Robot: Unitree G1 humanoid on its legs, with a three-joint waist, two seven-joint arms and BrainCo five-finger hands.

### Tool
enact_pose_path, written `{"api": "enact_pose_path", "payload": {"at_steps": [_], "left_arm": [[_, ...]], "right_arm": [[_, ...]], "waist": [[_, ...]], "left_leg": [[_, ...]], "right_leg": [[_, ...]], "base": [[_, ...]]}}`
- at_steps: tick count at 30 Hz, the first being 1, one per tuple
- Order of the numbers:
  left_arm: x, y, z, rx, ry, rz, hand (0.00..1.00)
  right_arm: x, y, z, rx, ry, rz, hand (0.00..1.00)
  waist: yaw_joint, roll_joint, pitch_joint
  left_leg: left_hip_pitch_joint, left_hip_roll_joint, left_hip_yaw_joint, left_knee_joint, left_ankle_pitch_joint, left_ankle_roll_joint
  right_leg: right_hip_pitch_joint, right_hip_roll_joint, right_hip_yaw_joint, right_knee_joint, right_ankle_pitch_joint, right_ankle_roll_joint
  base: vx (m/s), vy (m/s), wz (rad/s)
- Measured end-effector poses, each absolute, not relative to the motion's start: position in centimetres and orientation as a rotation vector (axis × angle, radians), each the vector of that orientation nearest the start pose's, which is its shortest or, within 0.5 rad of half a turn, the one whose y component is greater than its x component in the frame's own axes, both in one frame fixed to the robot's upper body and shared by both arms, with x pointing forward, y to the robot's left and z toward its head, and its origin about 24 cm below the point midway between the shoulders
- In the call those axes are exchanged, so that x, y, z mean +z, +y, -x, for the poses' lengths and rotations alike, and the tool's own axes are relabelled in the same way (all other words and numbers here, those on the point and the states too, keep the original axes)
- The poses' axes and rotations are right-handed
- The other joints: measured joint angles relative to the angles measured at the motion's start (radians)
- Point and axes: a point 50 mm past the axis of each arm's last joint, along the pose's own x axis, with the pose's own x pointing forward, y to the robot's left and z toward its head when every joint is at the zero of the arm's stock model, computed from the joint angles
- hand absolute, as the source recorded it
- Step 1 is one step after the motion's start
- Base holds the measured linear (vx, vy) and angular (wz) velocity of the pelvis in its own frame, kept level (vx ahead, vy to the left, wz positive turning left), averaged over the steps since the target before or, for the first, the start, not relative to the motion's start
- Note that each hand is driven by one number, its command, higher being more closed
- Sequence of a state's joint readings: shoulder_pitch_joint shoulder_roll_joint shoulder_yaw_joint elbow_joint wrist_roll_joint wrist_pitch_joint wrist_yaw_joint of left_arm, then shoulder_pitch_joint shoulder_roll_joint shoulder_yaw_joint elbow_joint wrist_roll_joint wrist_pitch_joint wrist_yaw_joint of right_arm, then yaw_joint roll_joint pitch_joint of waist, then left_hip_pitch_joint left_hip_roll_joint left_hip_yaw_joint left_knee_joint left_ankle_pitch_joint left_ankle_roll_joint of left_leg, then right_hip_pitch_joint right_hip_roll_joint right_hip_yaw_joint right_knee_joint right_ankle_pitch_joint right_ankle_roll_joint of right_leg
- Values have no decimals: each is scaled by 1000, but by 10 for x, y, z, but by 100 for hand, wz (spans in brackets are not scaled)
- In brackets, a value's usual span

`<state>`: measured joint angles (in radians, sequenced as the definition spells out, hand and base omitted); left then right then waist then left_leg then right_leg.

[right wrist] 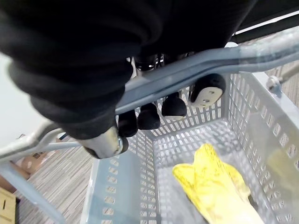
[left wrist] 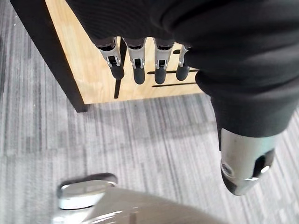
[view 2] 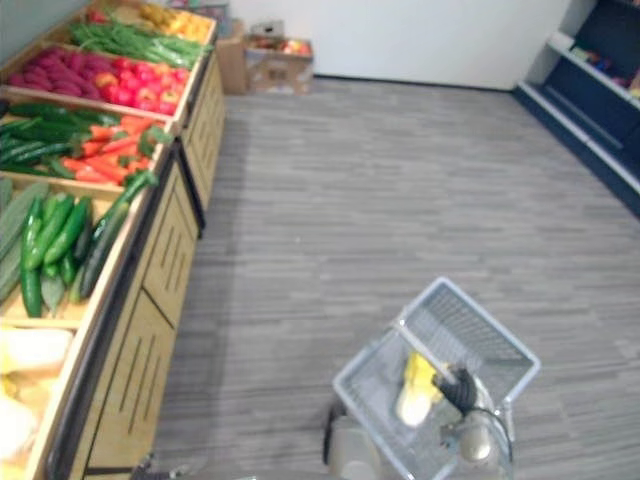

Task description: Pick vegetable in the basket

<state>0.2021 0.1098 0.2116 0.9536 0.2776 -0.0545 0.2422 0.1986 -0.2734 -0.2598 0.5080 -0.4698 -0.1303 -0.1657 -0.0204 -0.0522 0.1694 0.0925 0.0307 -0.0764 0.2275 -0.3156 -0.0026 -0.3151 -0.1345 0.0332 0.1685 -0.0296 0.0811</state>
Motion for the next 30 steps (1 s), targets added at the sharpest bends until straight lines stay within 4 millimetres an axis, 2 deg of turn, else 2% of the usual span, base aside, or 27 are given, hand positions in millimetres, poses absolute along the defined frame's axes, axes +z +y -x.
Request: {"api": "enact_pose_path", "payload": {"at_steps": [1,2,4,5,7,8,9,10,11,12,13,14,15,16,17,18,19,20,21,23,24,25,26,27,28,30], "left_arm": [[-151,239,-67,372,1074,-378,0],[-150,240,-70,397,1066,-371,0],[-150,232,-76,392,1048,-343,0],[-151,226,-78,401,1034,-308,0],[-152,219,-79,397,1041,-281,0],[-153,216,-78,394,1044,-275,0],[-154,215,-77,394,1051,-270,0],[-154,216,-77,395,1051,-273,0],[-154,216,-76,393,1052,-276,0],[-154,217,-76,393,1051,-277,0],[-153,217,-75,391,1051,-281,0],[-154,216,-72,387,1059,-280,0],[-155,215,-71,384,1062,-280,0],[-155,215,-68,383,1070,-281,0],[-156,215,-64,384,1079,-282,0],[-156,215,-62,385,1082,-282,0],[-156,216,-58,388,1088,-284,0],[-157,215,-53,388,1102,-285,0],[-157,215,-52,388,1105,-285,0],[-157,212,-54,372,1100,-290,0],[-157,211,-54,366,1099,-292,0],[-157,210,-56,357,1096,-299,0],[-155,212,-62,353,1072,-308,0],[-154,212,-64,350,1063,-312,0],[-153,213,-66,352,1054,-315,0],[-153,216,-65,361,1056,-319,0]], "right_arm": [[-63,-297,-150,-320,569,723,100],[-62,-303,-146,-348,587,729,100],[-61,-310,-142,-370,598,735,100],[-61,-307,-148,-354,589,733,100],[-62,-299,-156,-318,571,730,100],[-62,-299,-156,-315,567,729,100],[-62,-299,-156,-313,567,729,100],[-62,-299,-154,-312,572,731,100],[-63,-299,-152,-307,578,736,100],[-63,-300,-152,-303,579,740,100],[-63,-300,-151,-300,579,747,100],[-61,-299,-155,-295,567,747,100],[-61,-298,-156,-289,563,746,100],[-62,-296,-157,-280,563,743,100],[-63,-294,-157,-273,562,743,100],[-62,-294,-158,-273,559,743,100],[-61,-294,-162,-275,551,741,100],[-62,-294,-160,-277,554,741,100],[-62,-295,-158,-279,561,742,100],[-66,-298,-148,-289,594,743,100],[-66,-299,-147,-294,597,745,100],[-68,-298,-147,-291,606,744,100],[-70,-294,-148,-280,605,737,100],[-70,-293,-150,-274,602,737,100],[-70,-291,-152,-267,598,736,100],[-73,-287,-154,-243,604,739,100]], "waist": [[-5,1,1],[-8,18,-6],[-4,64,-26],[-2,87,-33],[-3,88,-34],[-4,87,-33],[-7,88,-32],[-5,87,-31],[-4,77,-25],[0,63,-16],[7,65,-13],[12,73,-7],[18,77,-3],[36,78,2],[54,76,8],[57,76,15],[67,75,27],[69,74,29],[67,75,29],[58,88,31],[58,96,33],[60,97,35],[68,89,32],[68,78,37],[74,71,40],[91,54,35]], "left_leg": [[21,13,-16,0,-26,-27],[45,63,-40,-4,-60,-58],[52,112,-51,-17,-56,-75],[41,137,-52,-11,-11,-96],[-6,143,-80,76,62,-99],[-24,142,-86,121,84,-94],[-64,140,-102,234,134,-94],[-92,139,-100,324,190,-93],[-134,140,-82,445,306,-94],[-148,144,-66,500,358,-92],[-186,153,-33,626,335,-75],[-237,153,-3,725,263,-59],[-261,146,15,751,232,-53],[-306,125,37,762,187,-50],[-357,95,66,738,145,-48],[-381,86,84,713,127,-48],[-410,81,137,614,109,-47],[-421,77,178,456,110,-46],[-420,73,192,362,117,-43],[-389,63,235,0,222,-55],[-383,66,235,-76,251,-59],[-369,59,243,-107,336,-58],[-361,30,262,-98,379,-32],[-370,21,264,-72,370,-20],[-382,9,272,-35,339,23],[-366,-27,306,10,289,65]], "right_leg": [[7,-6,-4,-24,14,4],[1,20,-55,40,107,14],[-19,63,-90,81,69,-6],[-38,85,-103,115,54,-33],[-42,103,-122,138,24,-68],[-31,106,-127,138,11,-73],[2,112,-140,138,-14,-84],[33,118,-149,138,-29,-93],[89,120,-156,132,-54,-106],[119,122,-154,123,-66,-113],[173,132,-141,102,-98,-131],[212,148,-125,86,-129,-154],[229,158,-112,77,-134,-159],[255,164,-93,60,-141,-171],[276,164,-72,47,-146,-177],[291,163,-63,38,-147,-176],[308,155,-46,35,-156,-164],[322,142,-36,34,-173,-150],[329,135,-36,33,-183,-142],[375,112,-44,6,-214,-107],[393,112,-44,0,-224,-97],[412,102,-44,-9,-238,-83],[436,71,-36,-28,-251,-68],[443,60,-33,-33,-250,-64],[444,47,-20,-32,-242,-53],[447,6,21,13,-227,-28]], "base": [[445,-332,49],[473,-356,47],[476,-282,18],[513,-304,-8],[455,-319,-9],[419,-278,10],[394,-260,14],[446,-294,20],[341,-223,11],[316,-173,7],[267,-132,-13],[251,-112,-21],[200,-75,-40],[190,-23,-50],[183,0,-53],[194,39,-56],[196,80,-43],[271,127,-34],[320,170,-4],[374,207,11],[315,191,6],[461,257,4],[465,246,4],[542,264,-1],[330,153,-6],[463,230,-7]]}}
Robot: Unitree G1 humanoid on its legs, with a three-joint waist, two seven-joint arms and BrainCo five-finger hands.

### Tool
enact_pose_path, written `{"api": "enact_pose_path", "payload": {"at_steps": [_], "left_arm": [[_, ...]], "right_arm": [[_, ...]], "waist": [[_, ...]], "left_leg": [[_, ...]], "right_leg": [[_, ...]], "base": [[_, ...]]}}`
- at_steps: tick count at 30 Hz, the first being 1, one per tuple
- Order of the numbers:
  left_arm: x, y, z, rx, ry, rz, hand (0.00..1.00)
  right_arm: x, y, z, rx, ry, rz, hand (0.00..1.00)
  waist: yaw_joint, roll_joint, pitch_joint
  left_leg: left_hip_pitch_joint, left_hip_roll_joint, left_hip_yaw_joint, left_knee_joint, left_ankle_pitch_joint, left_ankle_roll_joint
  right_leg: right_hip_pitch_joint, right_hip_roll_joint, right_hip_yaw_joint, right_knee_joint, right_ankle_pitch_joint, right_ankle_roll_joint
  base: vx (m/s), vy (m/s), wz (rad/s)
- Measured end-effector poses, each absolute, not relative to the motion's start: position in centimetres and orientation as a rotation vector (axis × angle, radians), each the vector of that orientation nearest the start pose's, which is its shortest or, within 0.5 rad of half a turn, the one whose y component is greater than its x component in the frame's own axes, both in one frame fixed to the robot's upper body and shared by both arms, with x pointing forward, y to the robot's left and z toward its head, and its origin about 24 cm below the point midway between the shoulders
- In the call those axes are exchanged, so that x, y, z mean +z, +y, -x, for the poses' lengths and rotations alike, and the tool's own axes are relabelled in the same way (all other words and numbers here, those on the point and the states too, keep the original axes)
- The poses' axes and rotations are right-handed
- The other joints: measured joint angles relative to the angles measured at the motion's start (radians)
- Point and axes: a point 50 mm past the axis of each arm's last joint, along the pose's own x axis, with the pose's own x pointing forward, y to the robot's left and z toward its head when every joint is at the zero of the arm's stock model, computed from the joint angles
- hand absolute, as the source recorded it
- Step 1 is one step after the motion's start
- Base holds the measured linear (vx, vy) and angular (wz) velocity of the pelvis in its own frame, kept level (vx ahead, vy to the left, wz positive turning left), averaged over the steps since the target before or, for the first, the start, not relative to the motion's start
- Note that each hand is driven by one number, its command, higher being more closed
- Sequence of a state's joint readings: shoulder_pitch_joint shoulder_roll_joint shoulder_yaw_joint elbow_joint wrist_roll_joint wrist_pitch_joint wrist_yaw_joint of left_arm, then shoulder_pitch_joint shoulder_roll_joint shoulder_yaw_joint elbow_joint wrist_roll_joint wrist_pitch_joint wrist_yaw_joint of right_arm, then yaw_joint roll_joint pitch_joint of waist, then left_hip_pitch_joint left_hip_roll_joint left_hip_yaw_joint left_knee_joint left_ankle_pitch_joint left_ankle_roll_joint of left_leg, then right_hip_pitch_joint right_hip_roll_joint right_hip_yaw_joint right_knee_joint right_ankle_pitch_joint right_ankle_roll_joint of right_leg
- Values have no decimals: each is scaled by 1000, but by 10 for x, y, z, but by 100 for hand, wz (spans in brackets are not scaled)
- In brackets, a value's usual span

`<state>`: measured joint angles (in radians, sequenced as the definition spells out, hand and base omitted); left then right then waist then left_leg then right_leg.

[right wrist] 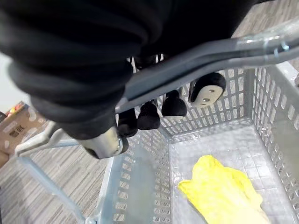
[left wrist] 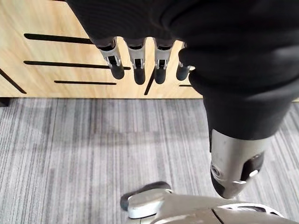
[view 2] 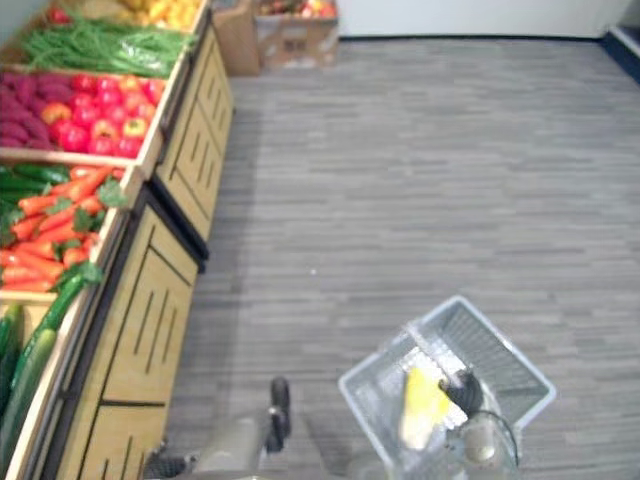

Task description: Pick vegetable in the basket

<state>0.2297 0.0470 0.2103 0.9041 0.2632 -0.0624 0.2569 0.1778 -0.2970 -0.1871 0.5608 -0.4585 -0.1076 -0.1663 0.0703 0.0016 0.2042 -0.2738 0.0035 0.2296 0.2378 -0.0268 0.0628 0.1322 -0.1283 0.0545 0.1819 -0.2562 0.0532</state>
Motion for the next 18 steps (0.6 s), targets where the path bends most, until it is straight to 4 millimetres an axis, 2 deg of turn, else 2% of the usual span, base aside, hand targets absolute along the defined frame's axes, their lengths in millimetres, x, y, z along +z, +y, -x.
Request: {"api": "enact_pose_path", "payload": {"at_steps": [1,3,4,5,6,7,8,9,10,11,13,14,15,16,17,18], "left_arm": [[-153,217,-64,363,1060,-319,0],[-154,216,-61,361,1074,-320,0],[-155,217,-58,353,1089,-329,0],[-156,220,-54,326,1106,-365,0],[-157,220,-53,304,1112,-379,0],[-156,223,-52,284,1120,-401,0],[-156,225,-53,277,1121,-407,0],[-155,228,-53,272,1118,-421,0],[-155,229,-55,269,1114,-424,0],[-154,229,-58,271,1106,-422,0],[-154,228,-62,294,1097,-396,0],[-155,225,-63,313,1097,-371,0],[-155,224,-63,323,1097,-358,0],[-155,224,-64,335,1095,-347,0],[-155,225,-64,342,1095,-343,0],[-154,225,-65,357,1093,-331,0]], "right_arm": [[-73,-287,-155,-241,603,740,100],[-73,-286,-156,-239,600,740,100],[-71,-288,-158,-253,588,744,100],[-69,-287,-162,-252,574,743,100],[-70,-285,-162,-247,572,737,100],[-72,-281,-159,-242,571,726,100],[-74,-279,-156,-239,573,717,100],[-75,-278,-154,-238,577,715,100],[-76,-279,-150,-242,589,713,100],[-77,-281,-148,-254,598,708,100],[-77,-284,-145,-278,609,696,100],[-77,-285,-145,-287,613,691,100],[-78,-286,-144,-294,616,688,100],[-79,-287,-141,-303,631,684,100],[-80,-287,-139,-306,640,681,100],[-82,-285,-135,-316,655,664,100]], "waist": [[3,-2,0],[3,-11,4],[-2,-7,-1],[-12,-20,-1],[-17,-27,-2],[-27,-38,-1],[-43,-42,-4],[-46,-44,-7],[-54,-44,-12],[-67,-41,-10],[-83,-32,-7],[-90,-27,-7],[-91,-25,-7],[-91,-23,-8],[-91,-23,-9],[-89,-38,-13]], "left_leg": [[17,-12,4,-3,-10,8],[80,-39,6,-40,-39,18],[135,-52,8,-74,-61,14],[193,-64,5,-96,-80,19],[218,-68,-1,-99,-95,20],[267,-70,-22,-98,-116,35],[313,-69,-48,-104,-132,43],[334,-66,-53,-113,-134,45],[375,-64,-74,-130,-139,46],[408,-54,-103,-142,-139,47],[445,-34,-137,-148,-139,46],[468,-18,-158,-148,-141,44],[475,-10,-165,-147,-143,40],[489,8,-182,-143,-155,20],[492,15,-197,-139,-167,3],[501,25,-226,-130,-195,-25]], "right_leg": [[-6,-8,10,34,2,3],[-58,-23,21,223,21,37],[-134,-28,39,424,72,121],[-209,-32,59,620,170,231],[-241,-28,64,706,203,238],[-295,-14,59,850,202,234],[-341,1,31,935,187,206],[-364,3,13,956,174,184],[-410,2,-22,949,142,129],[-437,0,-53,884,110,77],[-451,5,-89,707,85,37],[-451,13,-87,563,82,32],[-449,19,-77,483,84,34],[-440,27,-48,319,98,42],[-440,28,-28,251,107,47],[-440,25,29,134,148,49]], "base": [[500,241,-1],[347,145,0],[366,141,-3],[369,133,-1],[392,101,10],[393,46,34],[393,17,45],[391,-26,54],[406,-51,57],[474,-81,67],[410,-105,68],[361,-137,55],[363,-173,58],[366,-196,49],[383,-247,64],[401,-317,68]]}}
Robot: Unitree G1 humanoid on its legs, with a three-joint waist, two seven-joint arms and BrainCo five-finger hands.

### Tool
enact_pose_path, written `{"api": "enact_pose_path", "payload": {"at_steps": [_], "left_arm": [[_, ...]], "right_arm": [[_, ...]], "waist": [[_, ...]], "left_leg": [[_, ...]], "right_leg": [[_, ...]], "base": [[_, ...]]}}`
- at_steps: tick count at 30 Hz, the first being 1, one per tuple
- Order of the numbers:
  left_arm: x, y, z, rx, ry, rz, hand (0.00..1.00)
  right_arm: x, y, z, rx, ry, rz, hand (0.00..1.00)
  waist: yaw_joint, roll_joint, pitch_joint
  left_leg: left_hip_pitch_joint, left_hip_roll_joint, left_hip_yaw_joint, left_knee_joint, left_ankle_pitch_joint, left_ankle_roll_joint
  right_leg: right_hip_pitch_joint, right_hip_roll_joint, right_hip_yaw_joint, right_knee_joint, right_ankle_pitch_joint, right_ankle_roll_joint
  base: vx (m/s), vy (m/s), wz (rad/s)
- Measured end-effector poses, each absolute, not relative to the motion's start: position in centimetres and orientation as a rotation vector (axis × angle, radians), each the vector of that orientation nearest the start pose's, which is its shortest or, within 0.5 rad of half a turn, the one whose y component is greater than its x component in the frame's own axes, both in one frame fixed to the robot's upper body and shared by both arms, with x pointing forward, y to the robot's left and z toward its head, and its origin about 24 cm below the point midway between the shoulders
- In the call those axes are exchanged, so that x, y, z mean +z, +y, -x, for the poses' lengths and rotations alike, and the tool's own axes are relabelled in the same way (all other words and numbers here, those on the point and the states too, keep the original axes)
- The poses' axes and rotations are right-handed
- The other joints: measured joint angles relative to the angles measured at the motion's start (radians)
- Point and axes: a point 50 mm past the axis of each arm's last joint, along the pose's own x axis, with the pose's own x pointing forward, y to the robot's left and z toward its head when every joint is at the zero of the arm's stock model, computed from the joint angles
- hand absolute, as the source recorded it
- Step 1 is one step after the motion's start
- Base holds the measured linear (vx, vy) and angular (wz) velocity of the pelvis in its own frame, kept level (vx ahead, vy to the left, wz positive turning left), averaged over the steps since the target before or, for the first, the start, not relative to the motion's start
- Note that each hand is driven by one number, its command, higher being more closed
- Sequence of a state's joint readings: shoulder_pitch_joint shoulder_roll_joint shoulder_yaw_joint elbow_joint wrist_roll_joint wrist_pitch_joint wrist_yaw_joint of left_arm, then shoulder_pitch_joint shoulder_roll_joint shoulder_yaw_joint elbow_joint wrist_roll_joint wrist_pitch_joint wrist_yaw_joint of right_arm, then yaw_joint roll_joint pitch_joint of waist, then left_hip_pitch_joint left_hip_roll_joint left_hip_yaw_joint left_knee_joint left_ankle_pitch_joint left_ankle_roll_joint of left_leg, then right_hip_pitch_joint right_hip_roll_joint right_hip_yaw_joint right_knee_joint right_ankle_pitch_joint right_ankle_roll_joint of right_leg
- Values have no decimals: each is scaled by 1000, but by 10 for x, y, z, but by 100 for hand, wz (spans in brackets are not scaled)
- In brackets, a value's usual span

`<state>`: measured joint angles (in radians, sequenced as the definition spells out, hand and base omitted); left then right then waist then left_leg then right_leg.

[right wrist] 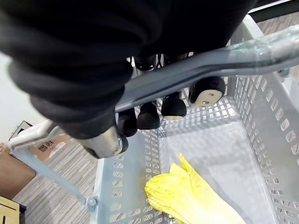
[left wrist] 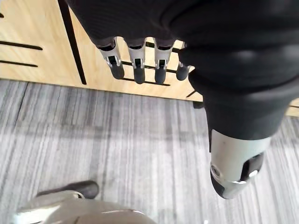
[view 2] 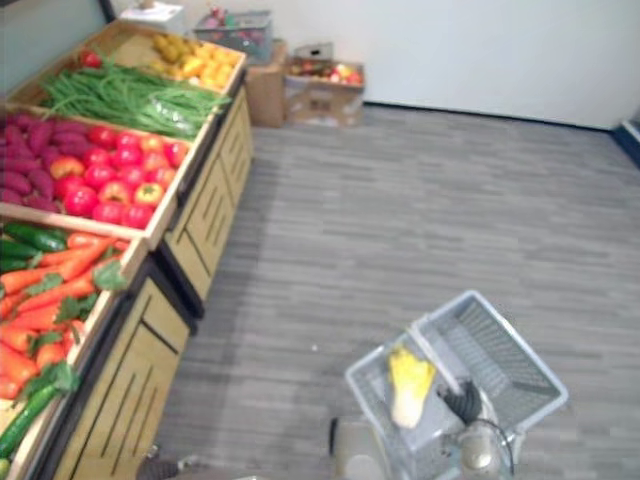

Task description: Pick vegetable in the basket

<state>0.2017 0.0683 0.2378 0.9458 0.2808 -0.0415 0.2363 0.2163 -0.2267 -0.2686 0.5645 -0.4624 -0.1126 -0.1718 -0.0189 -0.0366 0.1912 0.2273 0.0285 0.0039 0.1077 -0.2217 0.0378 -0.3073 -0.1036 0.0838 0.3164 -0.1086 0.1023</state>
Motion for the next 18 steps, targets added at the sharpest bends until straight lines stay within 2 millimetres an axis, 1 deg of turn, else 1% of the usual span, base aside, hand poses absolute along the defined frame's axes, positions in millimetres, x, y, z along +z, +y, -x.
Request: {"api": "enact_pose_path", "payload": {"at_steps": [1,2,3,4,5,6,7,8,9,10,11,12,13,14,15,16,17,18], "left_arm": [[-155,225,-63,376,1098,-318,0],[-154,229,-62,400,1099,-312,0],[-154,230,-63,421,1100,-295,0],[-155,227,-64,421,1099,-280,0],[-156,219,-65,419,1096,-257,0],[-156,216,-66,417,1093,-248,0],[-157,214,-65,418,1095,-241,0],[-157,212,-65,423,1097,-237,0],[-157,212,-65,428,1098,-239,0],[-157,212,-65,437,1096,-243,0],[-157,212,-65,441,1094,-245,0],[-157,212,-66,441,1092,-245,0],[-157,212,-66,444,1091,-238,0],[-157,214,-65,444,1096,-241,0],[-156,216,-65,437,1094,-256,0],[-155,219,-68,410,1085,-287,0],[-156,215,-66,386,1092,-297,0],[-156,214,-65,383,1094,-297,0]], "right_arm": [[-85,-283,-131,-319,669,653,100],[-87,-280,-127,-317,681,646,100],[-89,-281,-124,-324,701,643,100],[-89,-282,-123,-326,707,643,100],[-90,-285,-118,-330,725,652,100],[-89,-286,-119,-330,732,659,100],[-89,-287,-119,-322,733,668,100],[-88,-287,-121,-309,728,678,100],[-88,-286,-122,-298,724,684,100],[-87,-283,-129,-274,706,696,100],[-85,-280,-137,-258,683,702,100],[-84,-280,-140,-249,677,707,100],[-83,-279,-141,-245,672,708,100],[-83,-279,-142,-249,670,706,100],[-84,-279,-142,-253,670,701,100],[-81,-282,-145,-260,656,703,100],[-75,-284,-157,-268,622,711,100],[-73,-284,-162,-269,603,710,100]], "waist": [[4,-14,-8],[4,-28,-11],[6,-16,-2],[7,-3,0],[19,26,-15],[29,38,-23],[29,51,-31],[29,58,-37],[29,62,-42],[30,70,-49],[32,75,-54],[32,70,-52],[33,66,-50],[37,58,-48],[35,41,-46],[37,41,-44],[47,51,-42],[51,55,-41]], "left_leg": [[4,9,-34,15,-46,-29],[6,15,-58,34,-96,-61],[17,43,-100,60,-153,-96],[17,63,-116,74,-160,-104],[8,87,-151,88,-148,-107],[-9,100,-174,107,-130,-122],[-33,111,-208,123,-112,-131],[-73,126,-248,141,-88,-137],[-102,131,-274,156,-78,-137],[-167,145,-324,190,-53,-136],[-233,155,-338,218,-9,-138],[-259,163,-332,222,18,-140],[-291,183,-264,209,84,-138],[-296,212,-120,152,170,-127],[-290,219,-40,133,197,-115],[-299,243,155,143,202,-96],[-294,243,296,133,189,-108],[-293,239,339,123,184,-112]], "right_leg": [[6,-9,49,-88,32,4],[24,-21,83,-126,30,8],[28,-6,73,-79,122,80],[27,7,55,-39,116,78],[17,23,16,22,66,50],[10,20,-16,60,34,33],[8,12,-60,85,20,21],[7,1,-118,109,-2,1],[8,-6,-152,114,-10,-9],[14,-16,-225,103,-17,-23],[28,-34,-302,92,-21,-33],[43,-45,-342,81,-21,-42],[91,-67,-419,58,-20,-55],[149,-86,-491,34,-15,-65],[173,-97,-517,11,-12,-69],[222,-103,-564,-37,-12,-70],[251,-101,-612,-67,-12,-69],[259,-102,-636,-79,-11,-66]], "base": [[412,-358,82],[482,-541,90],[371,-483,85],[420,-551,92],[248,-330,81],[297,-393,96],[257,-377,119],[233,-365,127],[196,-332,157],[161,-298,172],[141,-293,184],[129,-313,212],[81,-288,240],[62,-245,249],[1,-131,244],[-31,-51,203],[-47,-24,177],[-63,11,129]]}}
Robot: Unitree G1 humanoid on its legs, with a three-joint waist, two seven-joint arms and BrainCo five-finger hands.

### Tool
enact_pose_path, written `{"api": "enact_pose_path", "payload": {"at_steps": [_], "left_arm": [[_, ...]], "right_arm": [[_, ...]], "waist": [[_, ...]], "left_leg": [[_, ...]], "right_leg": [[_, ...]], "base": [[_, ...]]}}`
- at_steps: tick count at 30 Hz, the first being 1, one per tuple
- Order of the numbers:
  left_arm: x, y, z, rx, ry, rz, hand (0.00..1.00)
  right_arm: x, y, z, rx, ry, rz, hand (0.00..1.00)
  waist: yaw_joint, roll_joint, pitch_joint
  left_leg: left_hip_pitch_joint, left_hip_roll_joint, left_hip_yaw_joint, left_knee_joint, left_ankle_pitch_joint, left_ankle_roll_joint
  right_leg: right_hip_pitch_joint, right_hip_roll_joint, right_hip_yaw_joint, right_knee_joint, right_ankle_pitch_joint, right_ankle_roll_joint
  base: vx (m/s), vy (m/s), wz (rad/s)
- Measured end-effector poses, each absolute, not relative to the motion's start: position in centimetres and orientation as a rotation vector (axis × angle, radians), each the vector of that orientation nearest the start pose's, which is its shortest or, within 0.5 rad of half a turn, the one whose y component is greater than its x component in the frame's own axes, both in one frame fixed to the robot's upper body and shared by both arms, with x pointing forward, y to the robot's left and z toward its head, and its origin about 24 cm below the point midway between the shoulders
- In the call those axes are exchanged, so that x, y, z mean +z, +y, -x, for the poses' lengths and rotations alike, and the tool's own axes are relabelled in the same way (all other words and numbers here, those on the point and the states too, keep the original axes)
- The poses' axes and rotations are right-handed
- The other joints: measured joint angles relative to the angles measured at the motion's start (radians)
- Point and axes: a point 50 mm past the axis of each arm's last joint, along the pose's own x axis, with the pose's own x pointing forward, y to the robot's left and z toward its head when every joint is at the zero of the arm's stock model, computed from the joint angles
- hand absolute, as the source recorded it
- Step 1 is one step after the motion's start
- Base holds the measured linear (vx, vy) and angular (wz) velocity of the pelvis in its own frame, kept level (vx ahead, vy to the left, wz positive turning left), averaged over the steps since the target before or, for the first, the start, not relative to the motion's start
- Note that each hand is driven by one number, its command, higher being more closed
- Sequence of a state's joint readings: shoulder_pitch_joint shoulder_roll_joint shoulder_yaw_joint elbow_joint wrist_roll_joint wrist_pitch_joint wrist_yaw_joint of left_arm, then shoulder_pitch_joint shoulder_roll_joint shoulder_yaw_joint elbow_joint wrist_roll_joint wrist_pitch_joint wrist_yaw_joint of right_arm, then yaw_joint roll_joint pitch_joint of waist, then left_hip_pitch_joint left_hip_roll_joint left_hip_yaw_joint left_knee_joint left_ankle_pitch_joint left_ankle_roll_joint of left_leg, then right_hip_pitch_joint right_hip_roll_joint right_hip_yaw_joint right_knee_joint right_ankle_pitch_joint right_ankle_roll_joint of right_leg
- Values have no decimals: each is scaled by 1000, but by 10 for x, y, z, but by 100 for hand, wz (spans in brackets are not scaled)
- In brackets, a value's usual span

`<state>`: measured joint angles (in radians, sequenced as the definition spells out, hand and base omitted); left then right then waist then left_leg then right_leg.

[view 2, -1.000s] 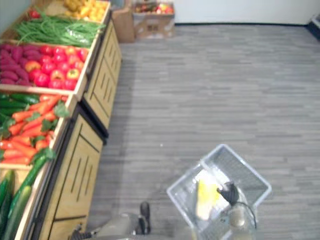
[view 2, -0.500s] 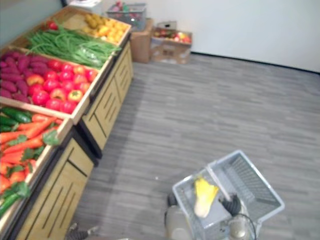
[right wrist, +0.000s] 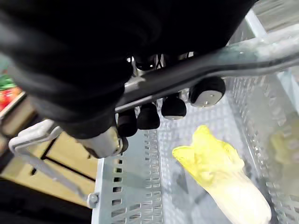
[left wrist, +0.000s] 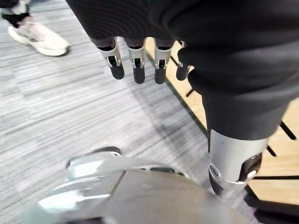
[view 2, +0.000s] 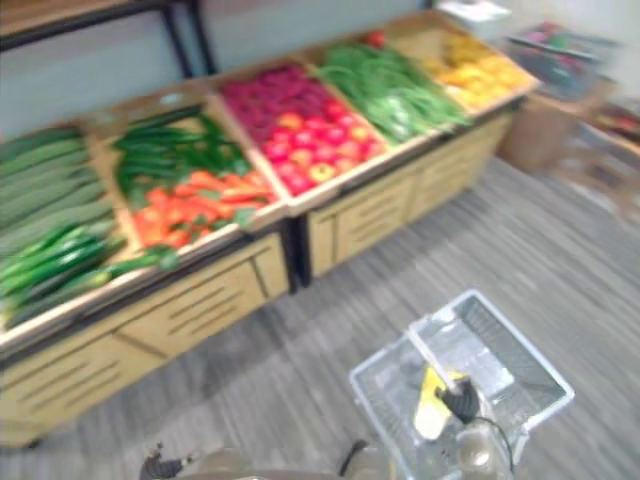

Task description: Pick vegetable in the basket

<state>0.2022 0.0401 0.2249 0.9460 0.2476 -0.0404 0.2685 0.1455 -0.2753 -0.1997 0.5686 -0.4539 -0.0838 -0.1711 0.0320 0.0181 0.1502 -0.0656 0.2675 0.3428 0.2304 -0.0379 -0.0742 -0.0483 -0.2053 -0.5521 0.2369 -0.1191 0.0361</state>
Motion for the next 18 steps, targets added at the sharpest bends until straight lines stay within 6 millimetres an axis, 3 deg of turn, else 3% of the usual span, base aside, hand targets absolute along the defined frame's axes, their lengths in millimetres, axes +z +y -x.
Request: {"api": "enact_pose_path", "payload": {"at_steps": [3,4,9,13,17,18], "left_arm": [[-157,214,-63,378,1104,-301,0],[-157,214,-61,382,1110,-300,0],[-159,215,-51,381,1143,-309,0],[-161,217,-44,381,1175,-312,0],[-159,228,-45,387,1171,-347,0],[-158,228,-57,370,1150,-366,0]], "right_arm": [[-67,-271,-181,-245,526,682,100],[-69,-263,-183,-230,520,660,100],[-74,-252,-181,-195,525,646,100],[-76,-241,-187,-153,514,647,100],[-85,-236,-178,-151,552,611,100],[-107,-241,-148,-147,693,563,100]], "waist": [[5,6,-1],[19,9,-5],[23,6,-7],[26,-10,0],[22,-48,-6],[-1,-50,-15]], "left_leg": [[8,-38,27,-105,3,-16],[14,-55,20,-132,19,-12],[20,-133,-31,-266,83,-1],[31,-163,-28,-303,118,14],[76,-177,-14,-325,116,12],[103,-177,-6,-333,107,8]], "right_leg": [[35,2,-85,-44,4,28],[47,3,-86,-66,11,43],[38,0,-9,-128,48,64],[37,-6,15,-156,94,72],[55,-2,70,-165,96,75],[60,9,128,-190,103,74]], "base": [[-142,71,103],[-101,66,55],[-78,117,43],[65,76,-2],[78,28,-13],[26,-3,-7]]}}
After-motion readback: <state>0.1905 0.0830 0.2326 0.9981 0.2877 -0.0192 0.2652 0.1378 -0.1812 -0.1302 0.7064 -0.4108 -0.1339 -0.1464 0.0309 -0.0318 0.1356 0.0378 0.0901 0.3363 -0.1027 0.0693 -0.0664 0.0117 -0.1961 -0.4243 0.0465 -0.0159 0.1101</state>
